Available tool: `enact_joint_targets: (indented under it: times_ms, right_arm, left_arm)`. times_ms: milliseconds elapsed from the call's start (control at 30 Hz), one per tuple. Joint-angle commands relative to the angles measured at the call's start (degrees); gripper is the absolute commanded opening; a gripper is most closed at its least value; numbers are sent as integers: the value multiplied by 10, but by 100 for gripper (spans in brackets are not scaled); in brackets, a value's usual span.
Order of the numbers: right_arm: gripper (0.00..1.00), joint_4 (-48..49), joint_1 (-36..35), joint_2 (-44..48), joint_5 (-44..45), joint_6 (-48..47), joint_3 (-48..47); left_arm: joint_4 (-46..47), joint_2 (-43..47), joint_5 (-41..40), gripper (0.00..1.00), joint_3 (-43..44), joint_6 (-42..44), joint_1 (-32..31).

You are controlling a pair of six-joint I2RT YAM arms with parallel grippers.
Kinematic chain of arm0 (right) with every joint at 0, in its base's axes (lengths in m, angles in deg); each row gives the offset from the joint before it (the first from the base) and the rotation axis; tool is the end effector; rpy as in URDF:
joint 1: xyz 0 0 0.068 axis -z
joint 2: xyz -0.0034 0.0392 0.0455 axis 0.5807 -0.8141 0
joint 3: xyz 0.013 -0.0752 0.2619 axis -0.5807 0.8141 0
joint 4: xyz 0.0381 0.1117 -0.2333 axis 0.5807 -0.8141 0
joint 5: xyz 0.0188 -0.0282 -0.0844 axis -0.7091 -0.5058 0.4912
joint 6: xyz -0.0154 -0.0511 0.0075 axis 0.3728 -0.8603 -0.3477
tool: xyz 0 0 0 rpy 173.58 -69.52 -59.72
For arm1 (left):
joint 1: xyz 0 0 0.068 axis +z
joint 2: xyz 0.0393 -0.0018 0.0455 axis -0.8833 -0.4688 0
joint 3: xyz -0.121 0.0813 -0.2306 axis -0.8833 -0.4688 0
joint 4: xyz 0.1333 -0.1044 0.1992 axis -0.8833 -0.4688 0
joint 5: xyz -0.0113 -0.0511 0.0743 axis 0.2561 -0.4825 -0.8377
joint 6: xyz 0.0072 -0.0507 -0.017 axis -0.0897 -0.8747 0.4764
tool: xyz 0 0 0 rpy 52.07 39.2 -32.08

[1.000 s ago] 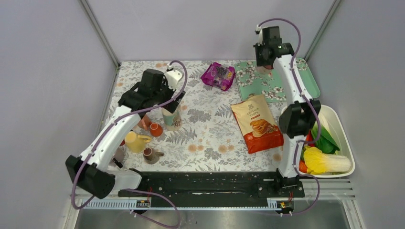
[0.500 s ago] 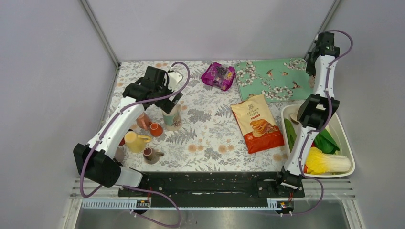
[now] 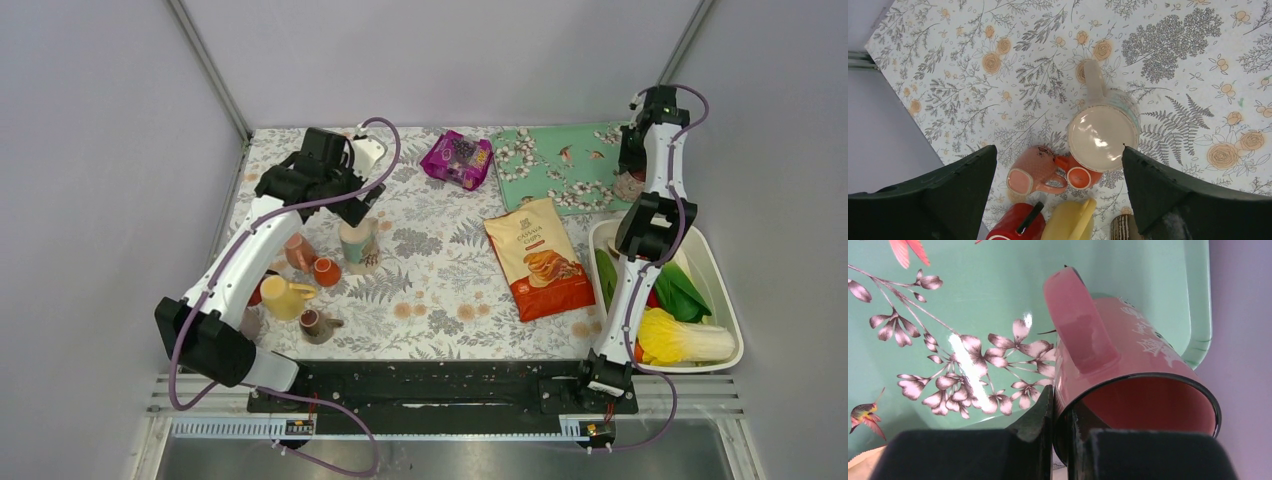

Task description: Turn the mug right side up

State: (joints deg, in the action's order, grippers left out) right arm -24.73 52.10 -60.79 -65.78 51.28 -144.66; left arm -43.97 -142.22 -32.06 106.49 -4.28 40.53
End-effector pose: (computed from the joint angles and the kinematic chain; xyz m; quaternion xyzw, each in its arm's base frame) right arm 0.5069 -0.1515 0.2454 0.0613 0.9646 -0.0637 0.2485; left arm 0.2774 -0.1075 0.3663 0.3365 0.8658 0.0242 0.3696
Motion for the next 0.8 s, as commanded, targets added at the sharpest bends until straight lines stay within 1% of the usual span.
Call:
enact_joint_targets:
  times_ms: [0,200,267,367,400,433,467,533,600,633,700,733,767]
  right_arm:
    - [0,19,11,-3,0,2,-32]
    - [0,1,24,-9,83,28,-39]
    - [0,2,32,-8,82,47,-47]
    - [0,17,39,-5,40,59,-44]
    - [8,18,39,-6,27,61,-44]
    - [22,22,39,-5,15,62,-44]
    - [38,25,39,-3,7,66,-44]
    - [60,29,39,2,-5,69,-45]
    - [72,35,39,11,-25,71,-46]
    - [77,37,39,19,-31,72,-45]
    - [87,41,39,35,-35,74,-44]
    - [95,42,39,45,-37,74,-42]
    - [99,43,38,56,-38,75,-39]
  left_arm:
    - [13,-8,12,99,22,4,1]
    - [13,-15,24,99,27,-1,1]
    - [12,-15,25,99,26,-3,1]
    - [12,-16,43,99,23,5,1]
    - [11,-17,45,99,23,12,1]
    - [10,-18,48,99,23,18,1]
    - [6,-19,54,99,27,25,1]
    - [-17,-25,92,99,43,56,0]
    - [-56,-33,132,99,65,100,-3]
    - [-72,-39,129,99,73,116,-11]
    - [-108,-62,95,99,93,145,-38]
    - [-136,-80,79,99,107,158,-54]
    - [-163,-100,73,99,122,167,-66]
